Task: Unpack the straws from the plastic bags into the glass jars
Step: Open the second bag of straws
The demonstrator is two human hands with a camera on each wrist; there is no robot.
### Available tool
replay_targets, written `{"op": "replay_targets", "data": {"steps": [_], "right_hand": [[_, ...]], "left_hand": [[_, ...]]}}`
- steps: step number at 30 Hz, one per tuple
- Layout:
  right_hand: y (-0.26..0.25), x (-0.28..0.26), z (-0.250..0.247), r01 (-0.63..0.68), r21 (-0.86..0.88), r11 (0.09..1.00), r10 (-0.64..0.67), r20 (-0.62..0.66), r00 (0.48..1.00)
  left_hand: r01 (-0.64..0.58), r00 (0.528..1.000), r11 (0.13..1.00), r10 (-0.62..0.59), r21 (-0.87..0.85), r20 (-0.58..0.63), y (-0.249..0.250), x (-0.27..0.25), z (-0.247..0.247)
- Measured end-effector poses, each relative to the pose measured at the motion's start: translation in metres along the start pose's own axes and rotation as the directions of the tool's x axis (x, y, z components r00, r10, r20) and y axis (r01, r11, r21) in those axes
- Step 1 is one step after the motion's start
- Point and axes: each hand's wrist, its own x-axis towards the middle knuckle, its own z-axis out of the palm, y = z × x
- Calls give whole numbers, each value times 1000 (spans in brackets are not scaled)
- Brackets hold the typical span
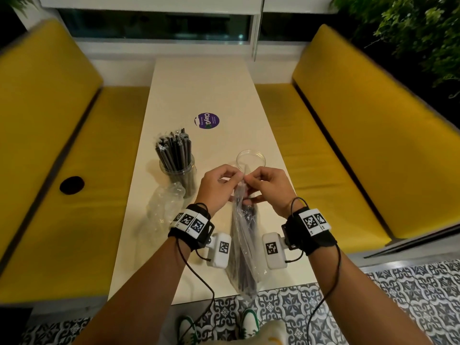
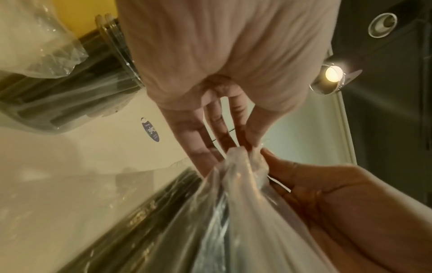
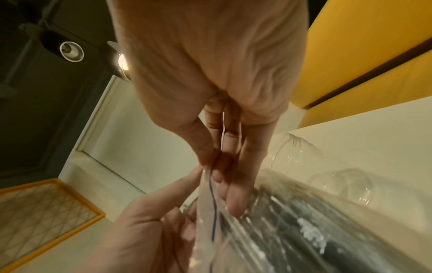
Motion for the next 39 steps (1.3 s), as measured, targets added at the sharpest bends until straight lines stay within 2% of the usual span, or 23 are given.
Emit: {"op": "replay_targets", "data": {"steps": [2, 4, 7, 10, 13, 15, 18, 21, 25, 28, 31, 36, 39], "right_hand": [[0, 0, 1, -7, -19, 1000, 7, -16, 1000], [3, 1, 6, 17, -78, 997, -24, -91, 996], [9, 2, 16, 90, -191, 978, -131, -218, 967], [12, 1, 25, 112, -175, 978, -160, -288, 944], [12, 1, 27, 66, 30, 997, -55, -294, 954], [9, 1, 23, 41, 148, 988, 1, -269, 963], [11, 7, 19, 42, 85, 995, -21, -239, 971], [14, 6, 19, 58, -47, 997, -67, -209, 976], [13, 5, 18, 70, -92, 993, -89, -216, 972], [13, 2, 18, 84, -213, 974, -125, -188, 974], [15, -1, 17, 83, -213, 974, -122, -178, 976], [15, -6, 14, 101, -200, 975, -133, -151, 980], [14, -4, 6, 129, -287, 949, -196, -219, 956]], "left_hand": [[-12, 1000, 998, 12, 67, 6, 0, 1, 1], [-35, 999, 992, 33, 121, 17, 1, 2, 2], [-43, 999, 991, 40, 126, 29, 4, 4, 3], [-13, 998, 995, 7, 103, 59, 5, 7, 3], [84, 990, 994, -75, -76, 120, 7, 7, -2], [165, 978, 957, -127, -238, 167, 7, 5, -7], [218, 970, 926, -170, -308, 175, 6, 4, -8], [221, 969, 943, -184, -250, 165, 9, 4, -6], [88, 996, 996, -88, -17, 27, 0, 3, -5], [96, 995, 994, -97, -57, -9, 4, 0, -5], [118, 993, 987, -116, -107, 31, 9, -7, -4], [84, 996, 996, -84, 8, 1, 0, -6, -6], [58, 996, 996, -53, 73, -70, -5, 1, -10]]}}
